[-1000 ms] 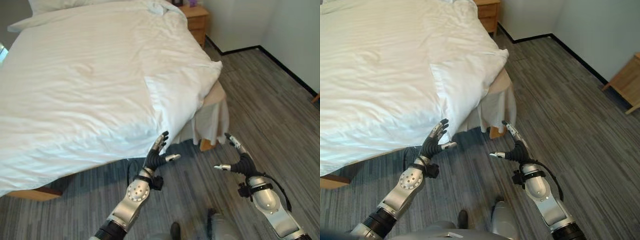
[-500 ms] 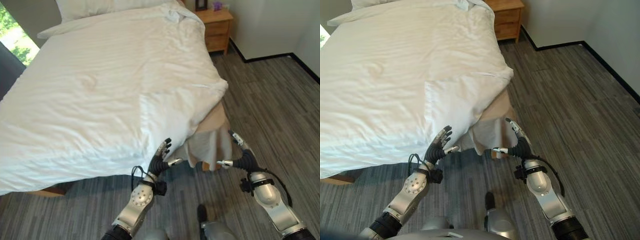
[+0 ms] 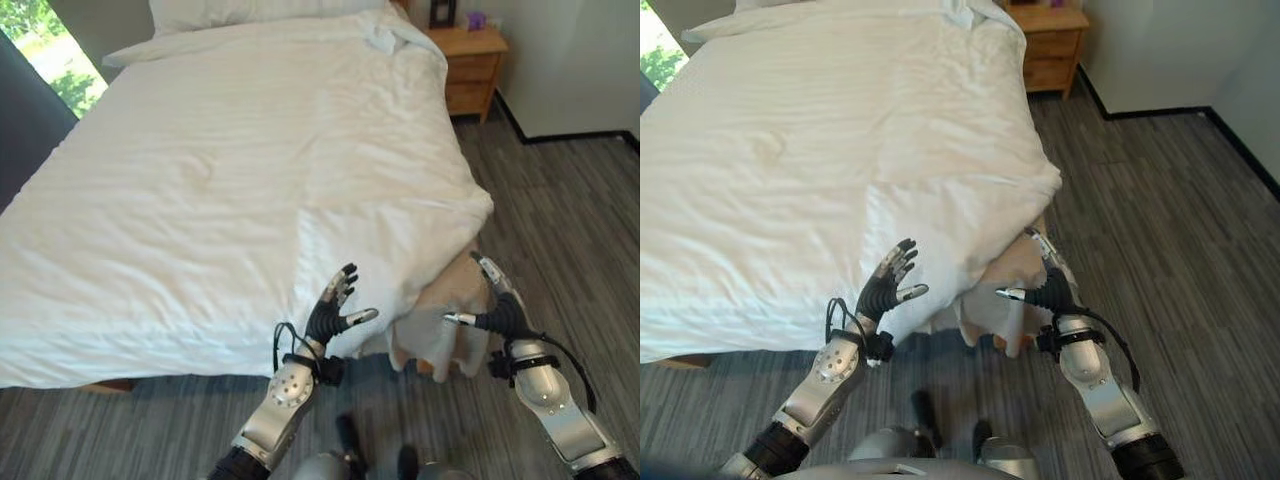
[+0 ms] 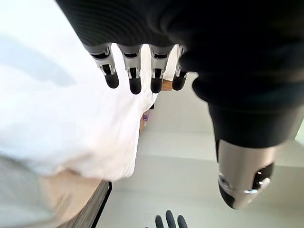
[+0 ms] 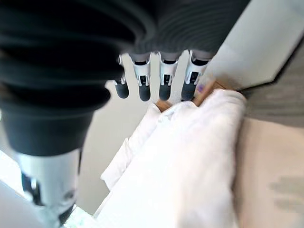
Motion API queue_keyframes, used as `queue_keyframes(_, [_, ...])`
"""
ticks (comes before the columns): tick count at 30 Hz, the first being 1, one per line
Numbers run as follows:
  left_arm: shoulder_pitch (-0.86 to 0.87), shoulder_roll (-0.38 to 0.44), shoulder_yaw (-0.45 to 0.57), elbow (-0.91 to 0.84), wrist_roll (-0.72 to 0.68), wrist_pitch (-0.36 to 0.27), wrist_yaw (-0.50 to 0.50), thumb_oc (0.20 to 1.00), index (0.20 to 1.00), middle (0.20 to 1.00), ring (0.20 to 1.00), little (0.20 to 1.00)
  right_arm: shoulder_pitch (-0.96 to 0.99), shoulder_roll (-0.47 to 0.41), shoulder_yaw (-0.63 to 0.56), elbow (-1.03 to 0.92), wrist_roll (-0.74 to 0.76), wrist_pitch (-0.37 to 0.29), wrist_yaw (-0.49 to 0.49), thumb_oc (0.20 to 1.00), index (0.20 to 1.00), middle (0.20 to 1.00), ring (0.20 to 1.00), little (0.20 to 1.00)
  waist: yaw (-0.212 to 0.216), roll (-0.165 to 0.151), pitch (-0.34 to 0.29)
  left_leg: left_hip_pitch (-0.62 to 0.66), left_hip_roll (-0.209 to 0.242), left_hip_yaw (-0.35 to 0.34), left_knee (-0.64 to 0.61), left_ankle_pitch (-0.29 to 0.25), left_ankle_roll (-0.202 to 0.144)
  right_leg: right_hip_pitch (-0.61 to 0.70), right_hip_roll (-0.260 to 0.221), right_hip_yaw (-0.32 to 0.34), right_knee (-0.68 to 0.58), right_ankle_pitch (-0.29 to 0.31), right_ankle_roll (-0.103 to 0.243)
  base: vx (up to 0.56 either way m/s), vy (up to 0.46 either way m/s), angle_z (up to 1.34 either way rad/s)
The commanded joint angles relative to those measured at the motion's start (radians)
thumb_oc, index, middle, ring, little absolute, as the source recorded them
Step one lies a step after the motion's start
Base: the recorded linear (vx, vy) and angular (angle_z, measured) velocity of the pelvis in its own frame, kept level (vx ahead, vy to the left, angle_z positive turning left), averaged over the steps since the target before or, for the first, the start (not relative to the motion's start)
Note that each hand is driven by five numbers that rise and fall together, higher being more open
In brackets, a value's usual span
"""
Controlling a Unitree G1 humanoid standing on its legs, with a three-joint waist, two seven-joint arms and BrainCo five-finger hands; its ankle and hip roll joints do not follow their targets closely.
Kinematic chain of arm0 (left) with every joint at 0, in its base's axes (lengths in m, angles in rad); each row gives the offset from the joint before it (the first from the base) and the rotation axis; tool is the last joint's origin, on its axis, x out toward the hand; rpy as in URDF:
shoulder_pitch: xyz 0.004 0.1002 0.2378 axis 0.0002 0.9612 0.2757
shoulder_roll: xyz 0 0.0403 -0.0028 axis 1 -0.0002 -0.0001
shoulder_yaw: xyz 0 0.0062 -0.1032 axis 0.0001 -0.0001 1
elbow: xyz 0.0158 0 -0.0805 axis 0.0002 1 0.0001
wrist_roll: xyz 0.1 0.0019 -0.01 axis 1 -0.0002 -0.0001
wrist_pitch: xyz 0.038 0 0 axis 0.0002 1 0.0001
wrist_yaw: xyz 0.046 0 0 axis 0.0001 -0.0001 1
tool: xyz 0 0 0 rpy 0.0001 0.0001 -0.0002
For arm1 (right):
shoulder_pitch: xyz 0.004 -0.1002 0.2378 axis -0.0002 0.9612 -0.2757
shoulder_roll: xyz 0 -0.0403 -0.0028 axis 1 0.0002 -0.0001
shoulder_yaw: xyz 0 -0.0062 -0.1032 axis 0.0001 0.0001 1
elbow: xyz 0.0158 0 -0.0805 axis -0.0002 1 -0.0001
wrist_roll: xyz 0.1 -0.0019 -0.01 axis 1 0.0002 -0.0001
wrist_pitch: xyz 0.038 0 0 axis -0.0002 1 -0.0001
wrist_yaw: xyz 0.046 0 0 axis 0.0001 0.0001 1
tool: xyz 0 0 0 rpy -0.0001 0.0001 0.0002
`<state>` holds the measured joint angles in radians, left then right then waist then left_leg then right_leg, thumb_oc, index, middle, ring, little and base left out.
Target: Making the bed.
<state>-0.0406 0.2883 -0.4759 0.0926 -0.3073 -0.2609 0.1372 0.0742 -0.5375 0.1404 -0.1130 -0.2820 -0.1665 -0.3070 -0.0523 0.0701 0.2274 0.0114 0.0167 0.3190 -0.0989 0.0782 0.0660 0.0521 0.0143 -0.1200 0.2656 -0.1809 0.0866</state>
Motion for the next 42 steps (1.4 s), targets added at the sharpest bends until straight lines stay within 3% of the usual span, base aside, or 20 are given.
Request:
queue_keyframes(1, [-0.019, 0.086, 0.008, -0.103, 0.035, -0.046, 0.001, 1.000, 1.000, 1.000, 1.000, 1.000, -0.115, -0.036, -0.114, -0.113, -0.125, -0.034, -0.107, 1.000, 1.000, 1.000, 1.000, 1.000, 0.019, -0.055, -0.036, 0.049, 0.025, -0.067, 0.012, -0.067, -0.043, -0.135, -0.048, 0.074, 0.255, 0.151, 0.137, 0.14, 0.027, 1.01])
queue_keyframes(2, [-0.020, 0.085, 0.007, -0.103, 0.035, -0.046, 0.001, 1.000, 1.000, 1.000, 1.000, 1.000, -0.117, -0.036, -0.115, -0.113, -0.125, -0.034, -0.108, 1.000, 1.000, 1.000, 1.000, 1.000, 0.015, -0.056, -0.036, 0.047, 0.024, -0.072, 0.012, -0.067, -0.043, -0.137, -0.051, 0.070, 0.258, 0.147, 0.137, 0.15, -0.021, 1.25])
queue_keyframes(4, [-0.015, 0.109, 0.016, -0.110, 0.011, -0.047, -0.019, 1.000, 1.000, 1.000, 1.000, 1.000, -0.155, -0.043, -0.120, -0.124, -0.126, -0.026, -0.116, 1.000, 1.000, 1.000, 1.000, 1.000, 0.030, -0.061, -0.039, 0.048, 0.027, -0.107, 0.012, -0.072, -0.053, -0.139, -0.098, 0.088, 0.142, 0.118, 0.093, 0.12, -0.121, 0.94])
queue_keyframes(5, [-0.014, 0.111, 0.017, -0.112, 0.010, -0.046, -0.020, 1.000, 1.000, 1.000, 1.000, 1.000, -0.157, -0.043, -0.119, -0.122, -0.126, -0.026, -0.117, 1.000, 1.000, 1.000, 1.000, 1.000, 0.025, -0.062, -0.040, 0.047, 0.027, -0.111, 0.012, -0.073, -0.054, -0.136, -0.099, 0.083, 0.140, 0.117, 0.092, 0.15, -0.139, 0.87])
queue_keyframes(6, [-0.005, 0.120, 0.023, -0.125, 0.004, -0.046, -0.029, 1.000, 1.000, 1.000, 1.000, 1.000, -0.167, -0.047, -0.112, -0.117, -0.134, -0.020, -0.115, 1.000, 1.000, 1.000, 1.000, 1.000, 0.029, -0.063, -0.045, 0.053, 0.023, -0.134, 0.012, -0.082, -0.057, -0.142, -0.104, 0.101, 0.091, 0.111, 0.081, 0.18, -0.134, 0.99])
queue_keyframes(7, [0.008, 0.128, 0.026, -0.134, -0.004, -0.049, -0.047, 1.000, 1.000, 1.000, 1.000, 1.000, -0.181, -0.049, -0.106, -0.094, -0.132, -0.010, -0.108, 1.000, 1.000, 1.000, 1.000, 1.000, 0.032, -0.077, -0.052, 0.058, 0.006, -0.179, 0.012, -0.096, -0.062, -0.143, -0.093, 0.171, -0.032, 0.107, 0.070, 0.23, -0.167, 1.15])
queue_keyframes(10, [0.034, 0.145, 0.043, -0.129, -0.025, -0.051, -0.058, 1.000, 1.000, 1.000, 1.000, 1.000, -0.226, -0.042, -0.060, -0.017, -0.098, -0.004, -0.099, 1.000, 1.000, 1.000, 1.000, 1.000, 0.040, -0.096, -0.060, 0.064, -0.006, -0.234, 0.012, -0.104, -0.071, -0.094, -0.108, 0.211, -0.159, 0.137, 0.079, 0.12, -0.137, 1.24])
queue_keyframes(13, [0.088, 0.146, 0.073, -0.113, -0.033, -0.035, -0.073, 1.000, 1.000, 1.000, 1.000, 1.000, -0.255, -0.044, -0.011, 0.083, -0.106, 0.019, -0.072, 1.000, 1.000, 1.000, 1.000, 1.000, 0.072, -0.112, -0.081, 0.063, -0.008, -0.243, 0.012, -0.103, -0.074, -0.056, -0.137, 0.181, -0.197, 0.174, 0.077, 0.08, -0.146, 0.70])
queue_keyframes(18, [0.171, 0.147, 0.121, -0.117, -0.067, -0.033, -0.088, 1.000, 1.000, 1.000, 1.000, 1.000, -0.282, -0.038, 0.055, 0.297, -0.119, 0.059, -0.073, 1.000, 1.000, 1.000, 1.000, 1.000, 0.106, -0.112, -0.101, 0.072, -0.006, -0.256, 0.012, -0.113, -0.083, 0.009, -0.149, 0.137, -0.256, 0.167, 0.070, 0.08, -0.073, 0.23])
queue_keyframes(20, [0.204, 0.144, 0.134, -0.101, -0.106, -0.015, -0.105, 1.000, 1.000, 1.000, 1.000, 1.000, -0.298, -0.006, 0.117, 0.475, -0.102, 0.086, -0.068, 1.000, 1.000, 1.000, 1.000, 1.000, 0.135, -0.109, -0.105, 0.071, -0.001, -0.273, 0.012, -0.108, -0.091, 0.037, -0.148, 0.109, -0.281, 0.163, 0.062, 0.07, -0.088, 0.11])
queue_keyframes(28, [0.216, 0.148, 0.117, -0.062, -0.124, 0.000, -0.116, 1.000, 1.000, 1.000, 1.000, 1.000, -0.390, 0.019, 0.228, 0.697, -0.077, 0.109, -0.048, 1.000, 1.000, 1.000, 1.000, 1.000, 0.172, -0.106, -0.109, 0.059, 0.002, -0.299, 0.012, -0.099, -0.103, 0.068, -0.146, 0.066, -0.319, 0.156, 0.056, 0.05, -0.028, 0.15])
queue_keyframes(34, [0.174, 0.171, 0.080, -0.040, -0.155, 0.002, -0.123, 1.000, 1.000, 1.000, 1.000, 1.000, -0.503, 0.095, 0.289, 1.005, 0.005, 0.137, -0.062, 1.000, 1.000, 1.000, 1.000, 1.000, 0.206, -0.091, -0.073, -0.012, -0.008, -0.336, 0.012, -0.070, -0.111, 0.023, -0.141, 0.028, -0.320, 0.155, 0.056, -0.04, 0.023, 0.18])
queue_keyframes(35, [0.173, 0.179, 0.076, -0.038, -0.165, 0.005, -0.131, 1.000, 1.000, 1.000, 1.000, 1.000, -0.509, 0.098, 0.276, 1.029, 0.032, 0.137, -0.061, 0.805, 0.805, 0.805, 0.805, 0.805, 0.208, -0.086, -0.071, -0.041, -0.016, -0.350, 0.012, -0.063, -0.111, 0.004, -0.142, 0.016, -0.321, 0.157, 0.056, -0.07, 0.062, 0.39])
queue_keyframes(36, [0.171, 0.180, 0.075, -0.031, -0.167, 0.008, -0.137, 1.000, 1.000, 1.000, 1.000, 1.000, -0.499, 0.100, 0.268, 1.039, 0.040, 0.135, -0.059, 0.391, 0.391, 0.391, 0.391, 0.391, 0.208, -0.084, -0.070, -0.053, -0.019, -0.355, 0.012, -0.060, -0.111, -0.003, -0.143, 0.010, -0.322, 0.157, 0.057, -0.06, 0.074, 0.45])
queue_keyframes(37, [0.166, 0.181, 0.072, -0.024, -0.165, 0.010, -0.140, 1.000, 1.000, 1.000, 1.000, 1.000, -0.487, 0.100, 0.256, 1.044, 0.049, 0.134, -0.062, 0.200, 0.200, 0.200, 0.200, 0.200, 0.207, -0.082, -0.069, -0.063, -0.024, -0.358, 0.012, -0.058, -0.110, -0.007, -0.145, 0.005, -0.323, 0.156, 0.059, -0.03, 0.064, 0.33])
queue_keyframes(42, [0.143, 0.175, 0.068, -0.004, -0.140, 0.014, -0.142, 1.000, 1.000, 1.000, 1.000, 1.000, -0.400, 0.090, 0.208, 0.968, 0.060, 0.125, -0.069, 0.200, 0.200, 0.200, 0.200, 0.200, 0.181, -0.081, -0.049, -0.091, -0.040, -0.360, 0.012, -0.057, -0.102, -0.053, -0.156, 0.015, -0.294, 0.159, 0.068, -0.07, 0.072, 0.17])
